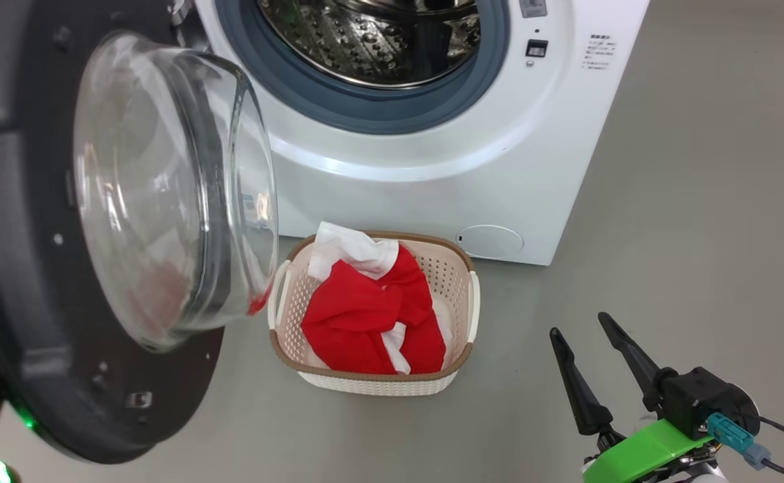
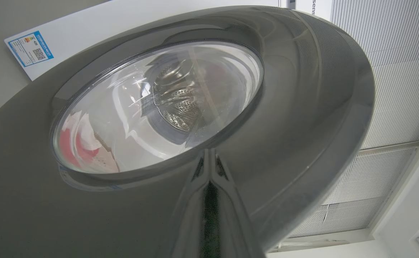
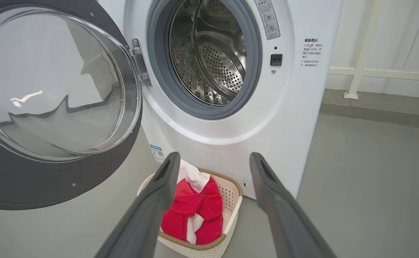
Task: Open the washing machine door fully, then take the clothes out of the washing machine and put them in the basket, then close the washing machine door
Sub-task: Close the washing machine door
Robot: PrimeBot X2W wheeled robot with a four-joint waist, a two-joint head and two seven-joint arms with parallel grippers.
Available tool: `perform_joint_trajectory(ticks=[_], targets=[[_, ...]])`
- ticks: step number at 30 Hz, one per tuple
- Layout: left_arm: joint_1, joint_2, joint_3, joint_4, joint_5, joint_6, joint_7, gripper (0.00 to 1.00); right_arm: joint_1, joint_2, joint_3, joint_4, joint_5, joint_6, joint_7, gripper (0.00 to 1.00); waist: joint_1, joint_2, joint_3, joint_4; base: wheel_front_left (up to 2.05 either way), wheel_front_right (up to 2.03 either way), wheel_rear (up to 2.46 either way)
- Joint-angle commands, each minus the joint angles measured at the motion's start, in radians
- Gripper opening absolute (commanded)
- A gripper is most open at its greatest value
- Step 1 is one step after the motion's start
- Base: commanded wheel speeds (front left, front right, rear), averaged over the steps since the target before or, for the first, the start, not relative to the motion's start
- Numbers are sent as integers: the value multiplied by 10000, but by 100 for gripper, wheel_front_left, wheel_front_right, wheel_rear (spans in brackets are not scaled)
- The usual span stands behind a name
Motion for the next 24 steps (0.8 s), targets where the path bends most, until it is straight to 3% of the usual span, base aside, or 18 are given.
perform_joint_trajectory(ticks=[1, 24], targets=[[48, 267, 183, -529, 73, -161, 168, 0, -436, -60, 264, -191, 67, 4, -117, 100, 0, 0, -52, -135, 0, 0, 0], [690, -422, 123, -1894, 108, -57, 51, 0, -400, -60, 219, 31, 266, 4, -271, 100, 0, 0, -269, -437, 0, 0, 0]])
